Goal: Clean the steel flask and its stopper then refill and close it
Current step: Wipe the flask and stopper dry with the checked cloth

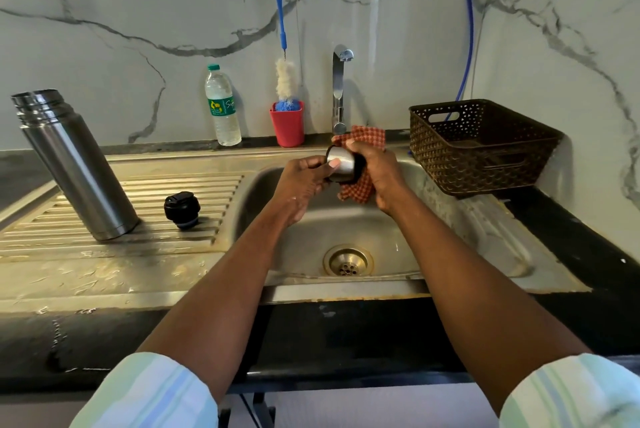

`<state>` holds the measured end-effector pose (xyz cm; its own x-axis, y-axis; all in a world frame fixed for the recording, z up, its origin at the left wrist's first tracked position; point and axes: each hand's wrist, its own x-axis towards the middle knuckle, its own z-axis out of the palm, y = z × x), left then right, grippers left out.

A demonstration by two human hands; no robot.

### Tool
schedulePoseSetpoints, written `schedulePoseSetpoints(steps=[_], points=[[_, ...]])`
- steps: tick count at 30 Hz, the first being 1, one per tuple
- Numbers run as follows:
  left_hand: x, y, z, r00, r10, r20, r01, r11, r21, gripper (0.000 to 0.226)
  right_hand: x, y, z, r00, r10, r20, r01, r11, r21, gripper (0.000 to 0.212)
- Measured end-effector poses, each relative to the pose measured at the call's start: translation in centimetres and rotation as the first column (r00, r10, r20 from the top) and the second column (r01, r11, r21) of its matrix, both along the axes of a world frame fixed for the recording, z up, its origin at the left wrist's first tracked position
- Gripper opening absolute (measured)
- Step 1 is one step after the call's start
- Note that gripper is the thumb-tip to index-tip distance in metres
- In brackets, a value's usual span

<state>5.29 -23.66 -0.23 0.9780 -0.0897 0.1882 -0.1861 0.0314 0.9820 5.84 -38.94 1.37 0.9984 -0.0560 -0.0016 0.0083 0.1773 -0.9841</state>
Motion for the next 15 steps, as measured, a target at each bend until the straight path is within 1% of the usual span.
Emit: schedulePoseSetpoints(steps=[2,4,6,8,10,11,13,15], points=[[0.0,0.3,-0.3,0.993,-0.015,0.115,0.007,0.997,0.073,0.014,0.0,-0.3,0.1,0.980,0.170,-0.102,-0.148,0.970,0.195,0.033],[-0.3,0.2,-0.5,0.970,-0.010,0.241,-0.047,0.972,0.230,0.017,-0.1,-0.6,0.0,0.941,0.307,-0.139,-0.250,0.913,0.323,0.032],[-0.3,0.1,-1.0,0.936,0.008,0.352,-0.155,0.907,0.391,0.018,-0.2,-0.8,-0.3,0.907,0.392,-0.157,-0.298,0.857,0.420,0.036],[0.0,0.3,-1.3,0.907,0.020,0.421,-0.258,0.815,0.518,0.019,-0.4,-0.8,-0.4,0.886,0.415,-0.207,-0.284,0.838,0.465,0.033],[0.2,0.7,-1.3,0.888,-0.013,0.460,-0.313,0.717,0.624,0.017,-0.5,-0.8,-0.1,0.889,0.401,-0.223,-0.262,0.842,0.471,0.028],[0.3,0.7,-1.3,0.879,-0.042,0.475,-0.330,0.666,0.669,0.017,-0.7,-0.7,0.1,0.900,0.373,-0.226,-0.243,0.860,0.450,0.027],[0.3,0.5,-1.3,0.873,-0.064,0.484,-0.364,0.575,0.732,0.018,-0.8,-0.4,0.4,0.925,0.286,-0.249,-0.187,0.915,0.357,0.026],[0.5,0.2,-1.5,0.878,-0.038,0.476,-0.387,0.527,0.756,0.022,-0.6,-0.1,0.2,0.955,0.140,-0.262,-0.091,0.978,0.190,0.025]])
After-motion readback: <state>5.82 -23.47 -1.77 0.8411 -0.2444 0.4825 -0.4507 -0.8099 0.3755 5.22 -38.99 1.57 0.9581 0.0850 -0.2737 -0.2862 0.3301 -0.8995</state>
